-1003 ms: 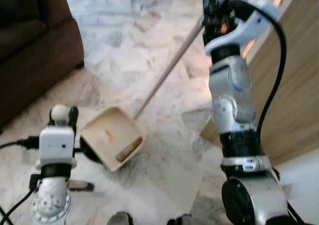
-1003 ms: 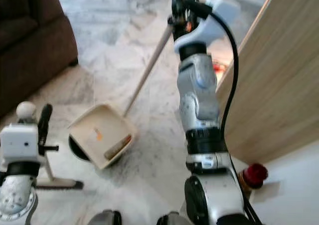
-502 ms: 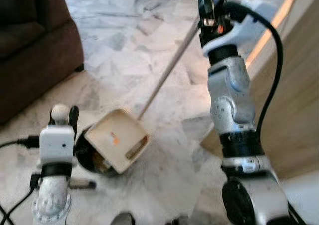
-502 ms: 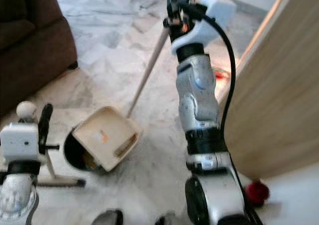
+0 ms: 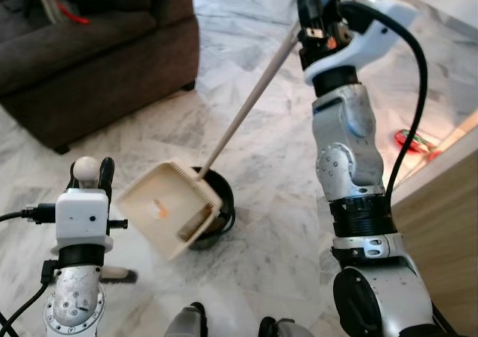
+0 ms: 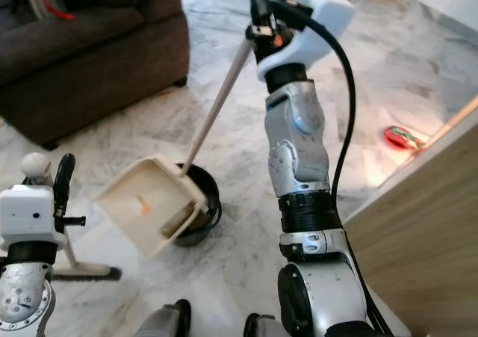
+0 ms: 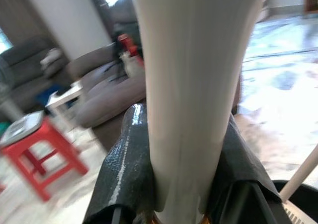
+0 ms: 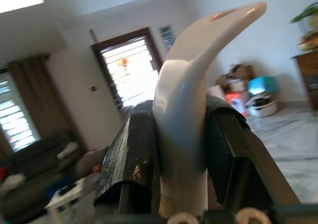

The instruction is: Sweep floor

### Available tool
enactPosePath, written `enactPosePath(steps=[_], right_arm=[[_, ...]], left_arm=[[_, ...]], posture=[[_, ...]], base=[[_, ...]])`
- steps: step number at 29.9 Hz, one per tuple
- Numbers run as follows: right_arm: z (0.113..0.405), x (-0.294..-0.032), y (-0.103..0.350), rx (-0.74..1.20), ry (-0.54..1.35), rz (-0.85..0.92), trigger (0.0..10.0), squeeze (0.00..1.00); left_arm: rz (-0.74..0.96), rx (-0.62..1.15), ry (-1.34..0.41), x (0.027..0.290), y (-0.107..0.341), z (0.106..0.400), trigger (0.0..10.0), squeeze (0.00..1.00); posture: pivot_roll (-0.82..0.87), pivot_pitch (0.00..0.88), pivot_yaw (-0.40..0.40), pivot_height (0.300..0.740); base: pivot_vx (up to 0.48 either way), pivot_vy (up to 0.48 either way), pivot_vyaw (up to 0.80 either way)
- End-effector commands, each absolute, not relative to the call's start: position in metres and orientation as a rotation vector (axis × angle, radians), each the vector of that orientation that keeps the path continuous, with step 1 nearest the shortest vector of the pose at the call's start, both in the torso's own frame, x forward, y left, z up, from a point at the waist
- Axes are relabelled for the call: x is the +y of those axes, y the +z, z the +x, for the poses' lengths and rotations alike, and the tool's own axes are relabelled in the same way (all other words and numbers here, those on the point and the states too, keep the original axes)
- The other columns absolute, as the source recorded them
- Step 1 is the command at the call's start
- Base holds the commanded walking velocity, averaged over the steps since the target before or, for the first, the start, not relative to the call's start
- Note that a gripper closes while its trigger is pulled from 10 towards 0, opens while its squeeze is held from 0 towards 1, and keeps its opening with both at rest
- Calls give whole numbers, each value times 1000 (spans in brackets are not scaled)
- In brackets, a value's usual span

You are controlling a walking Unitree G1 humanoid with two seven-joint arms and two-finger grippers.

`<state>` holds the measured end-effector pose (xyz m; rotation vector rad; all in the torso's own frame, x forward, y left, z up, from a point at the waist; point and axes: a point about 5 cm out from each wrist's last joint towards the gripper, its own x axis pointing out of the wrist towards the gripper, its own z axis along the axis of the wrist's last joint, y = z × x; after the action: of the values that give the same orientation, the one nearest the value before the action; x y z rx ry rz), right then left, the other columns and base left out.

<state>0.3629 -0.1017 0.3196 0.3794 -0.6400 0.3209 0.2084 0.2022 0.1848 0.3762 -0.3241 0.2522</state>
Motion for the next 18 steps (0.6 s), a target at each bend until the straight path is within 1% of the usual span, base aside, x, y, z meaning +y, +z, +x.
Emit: enactPosePath(steps=[1,2,18], right_arm=[[355,-98,334,-710,349,383,10000,0],[355,-98,334,-710,349,383,10000,0],[356,-97,331,-702,356,392,10000,0]], left_arm=[[402,-365,258,203,193,205,10000,0],[402,-365,258,203,193,205,10000,0],[407,-367,260,203,195,207,10000,0]], posture=[[137,211,-46,740],[137,211,-46,740],[135,207,-44,740]], base=[[0,0,606],[0,0,606],[0,0,0]])
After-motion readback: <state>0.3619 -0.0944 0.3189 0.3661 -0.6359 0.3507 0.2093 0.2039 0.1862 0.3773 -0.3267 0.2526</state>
